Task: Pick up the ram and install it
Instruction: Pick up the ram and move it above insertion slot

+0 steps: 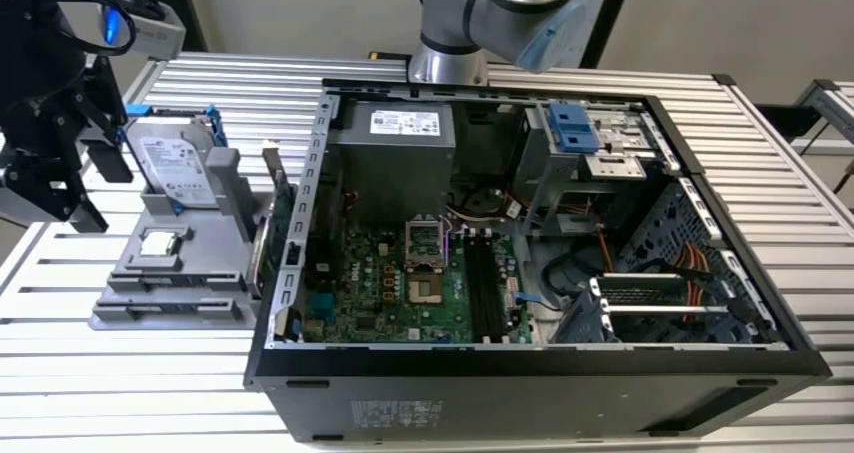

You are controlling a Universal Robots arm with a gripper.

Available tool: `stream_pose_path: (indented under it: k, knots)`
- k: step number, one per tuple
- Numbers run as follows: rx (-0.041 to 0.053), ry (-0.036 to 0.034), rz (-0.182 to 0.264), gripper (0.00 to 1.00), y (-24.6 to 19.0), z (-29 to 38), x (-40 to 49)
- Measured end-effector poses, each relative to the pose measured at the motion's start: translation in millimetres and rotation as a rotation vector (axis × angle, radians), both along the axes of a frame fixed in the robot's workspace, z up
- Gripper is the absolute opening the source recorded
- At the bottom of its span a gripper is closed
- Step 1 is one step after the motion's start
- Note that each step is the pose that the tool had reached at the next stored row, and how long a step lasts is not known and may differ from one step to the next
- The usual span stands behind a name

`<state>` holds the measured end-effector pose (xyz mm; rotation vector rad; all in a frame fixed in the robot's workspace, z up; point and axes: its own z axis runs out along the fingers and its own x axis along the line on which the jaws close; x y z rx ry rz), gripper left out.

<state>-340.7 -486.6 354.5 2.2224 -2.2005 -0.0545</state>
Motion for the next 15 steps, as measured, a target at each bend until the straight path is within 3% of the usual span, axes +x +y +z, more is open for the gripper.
stream_pose_path:
  k: [15]
  knots:
    - [-0.0002,-0.0055,-0.001,1.0,1.4,-11.1,0.0]
